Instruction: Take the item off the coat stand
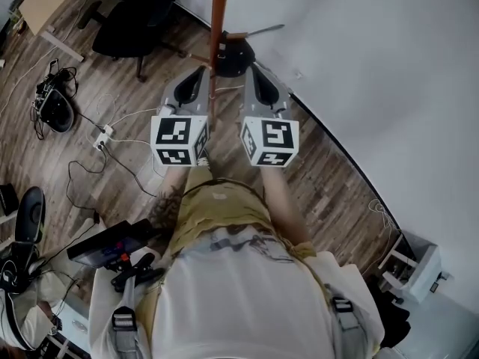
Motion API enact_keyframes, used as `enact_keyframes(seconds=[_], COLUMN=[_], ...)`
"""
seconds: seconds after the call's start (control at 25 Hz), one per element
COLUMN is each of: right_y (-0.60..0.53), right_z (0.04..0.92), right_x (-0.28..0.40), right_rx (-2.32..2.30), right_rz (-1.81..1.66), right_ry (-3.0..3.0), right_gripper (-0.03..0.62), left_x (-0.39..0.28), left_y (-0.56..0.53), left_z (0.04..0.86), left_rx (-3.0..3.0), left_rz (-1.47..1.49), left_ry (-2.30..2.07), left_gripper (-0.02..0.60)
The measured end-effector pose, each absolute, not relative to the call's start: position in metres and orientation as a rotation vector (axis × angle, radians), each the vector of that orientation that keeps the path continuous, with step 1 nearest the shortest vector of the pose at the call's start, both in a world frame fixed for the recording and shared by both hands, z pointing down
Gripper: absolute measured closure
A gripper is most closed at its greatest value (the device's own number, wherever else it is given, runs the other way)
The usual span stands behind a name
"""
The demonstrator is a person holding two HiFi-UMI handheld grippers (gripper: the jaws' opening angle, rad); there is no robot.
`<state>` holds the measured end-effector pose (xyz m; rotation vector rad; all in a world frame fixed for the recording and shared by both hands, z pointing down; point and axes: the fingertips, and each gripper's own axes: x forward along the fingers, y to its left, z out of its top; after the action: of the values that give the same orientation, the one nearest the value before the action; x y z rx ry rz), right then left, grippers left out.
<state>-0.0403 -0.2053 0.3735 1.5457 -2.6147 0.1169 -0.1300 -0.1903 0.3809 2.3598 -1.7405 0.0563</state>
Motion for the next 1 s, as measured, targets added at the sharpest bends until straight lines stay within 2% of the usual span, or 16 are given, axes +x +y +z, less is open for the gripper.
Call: enact_keyframes(seconds=[0.24,1.0], right_y=[-0.222,-0.299], right_z=[0.396,0.484], right_x=[-0.062,-0.055], right_rx=[1.534,1.331], right_rz=[0.149,0.332], right_ry=[-2.554,-2.475], right_gripper=[0.594,0.592], left_x=[-0.151,-0.148], left_y=[-0.206,-0.274], left_z=[0.401,0.476], left_rx=[2.342,2.185], left_rz=[0.102,0.297], left_ry=[-1.707,-1.732], left_gripper=[0.583,0.583])
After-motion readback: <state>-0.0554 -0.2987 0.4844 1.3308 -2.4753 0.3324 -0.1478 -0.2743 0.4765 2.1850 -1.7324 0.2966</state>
